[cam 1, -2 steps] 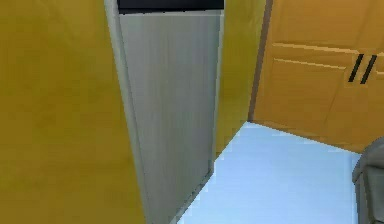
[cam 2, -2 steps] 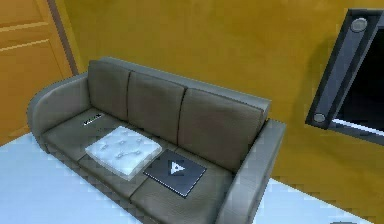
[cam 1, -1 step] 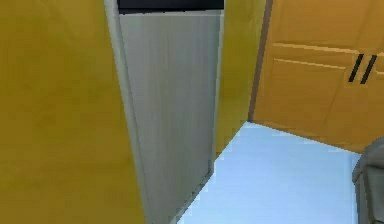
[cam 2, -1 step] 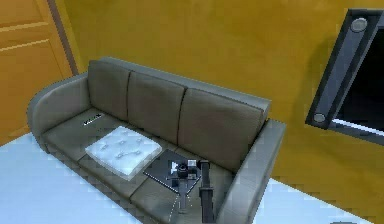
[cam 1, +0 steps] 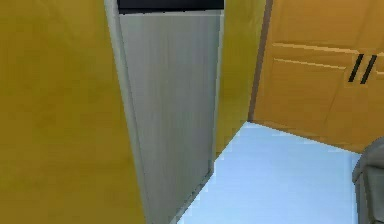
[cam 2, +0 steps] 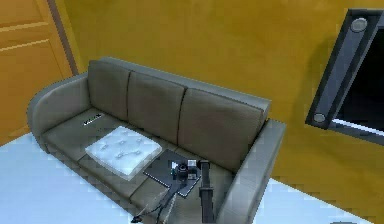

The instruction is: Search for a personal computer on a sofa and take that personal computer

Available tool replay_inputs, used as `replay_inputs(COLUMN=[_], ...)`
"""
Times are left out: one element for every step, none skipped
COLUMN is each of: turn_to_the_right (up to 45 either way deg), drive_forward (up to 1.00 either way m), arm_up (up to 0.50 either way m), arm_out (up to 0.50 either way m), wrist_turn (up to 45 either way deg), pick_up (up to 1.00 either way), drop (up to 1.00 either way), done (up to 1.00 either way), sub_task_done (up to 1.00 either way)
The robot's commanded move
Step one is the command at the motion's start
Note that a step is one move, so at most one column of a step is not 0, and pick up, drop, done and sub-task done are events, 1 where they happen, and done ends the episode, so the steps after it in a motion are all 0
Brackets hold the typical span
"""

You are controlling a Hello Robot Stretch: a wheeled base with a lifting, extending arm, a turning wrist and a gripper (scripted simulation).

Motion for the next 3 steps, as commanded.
replay_inputs(turn_to_the_right=[0.0,0.0,0.0], drive_forward=[0.00,0.00,0.00], arm_up=[0.00,0.00,0.00], arm_out=[0.00,0.00,0.00], wrist_turn=[45.0,45.0,42.0], pick_up=[0.00,0.00,0.00], drop=[0.00,0.00,0.00], done=[0.00,0.00,0.00], sub_task_done=[0.00,0.00,0.00])
